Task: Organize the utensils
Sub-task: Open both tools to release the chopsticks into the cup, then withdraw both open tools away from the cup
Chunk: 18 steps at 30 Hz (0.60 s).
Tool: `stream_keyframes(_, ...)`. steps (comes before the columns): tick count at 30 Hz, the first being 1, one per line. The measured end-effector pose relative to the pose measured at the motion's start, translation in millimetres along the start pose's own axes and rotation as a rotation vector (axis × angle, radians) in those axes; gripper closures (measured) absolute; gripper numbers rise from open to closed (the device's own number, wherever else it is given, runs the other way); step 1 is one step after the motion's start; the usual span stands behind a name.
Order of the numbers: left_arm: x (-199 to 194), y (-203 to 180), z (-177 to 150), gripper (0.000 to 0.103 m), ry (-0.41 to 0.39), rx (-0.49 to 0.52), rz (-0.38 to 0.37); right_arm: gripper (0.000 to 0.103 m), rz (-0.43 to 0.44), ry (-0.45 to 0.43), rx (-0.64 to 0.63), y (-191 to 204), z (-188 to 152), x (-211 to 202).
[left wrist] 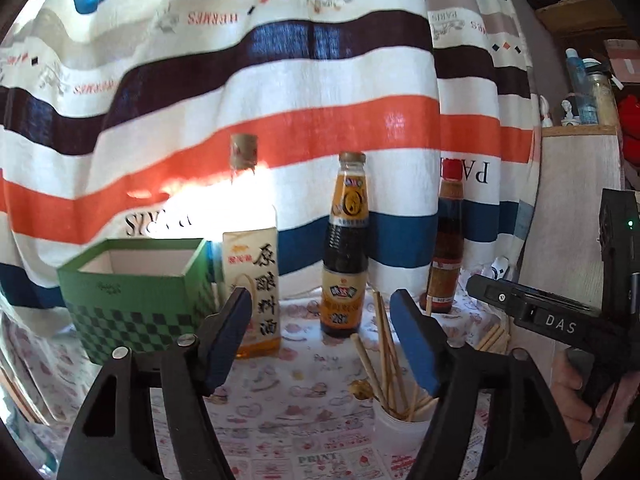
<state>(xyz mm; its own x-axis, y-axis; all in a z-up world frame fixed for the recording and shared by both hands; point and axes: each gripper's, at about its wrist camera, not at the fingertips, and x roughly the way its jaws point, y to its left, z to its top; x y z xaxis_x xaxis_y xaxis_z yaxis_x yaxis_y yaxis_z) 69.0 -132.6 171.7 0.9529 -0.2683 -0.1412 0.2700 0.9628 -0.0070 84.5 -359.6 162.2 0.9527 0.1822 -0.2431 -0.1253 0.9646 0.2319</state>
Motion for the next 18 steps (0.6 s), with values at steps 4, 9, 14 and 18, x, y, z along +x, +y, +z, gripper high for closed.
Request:
stream_keyframes(4,-30,18,13,0.018,-0.038,0.027,0.039,0.035,0.035,-0.045,-0.039,21,0,-22)
stream_keyframes(9,-52,42,25,0.017,-0.028,0.063,0.077,0.018,-0.034,-0.076,-0.103,46,4,-41)
stream_keyframes(14,-82,73,16,0.009,-0.04,0.024,0.06,0.008,-0.016,-0.114,-0.153,56,-10,-67)
stream_keyframes(18,-100,81,-4,0.007,-0.029,0.027,0.019,0.001,-0.055,-0.178,-0.109,55,-31,-91)
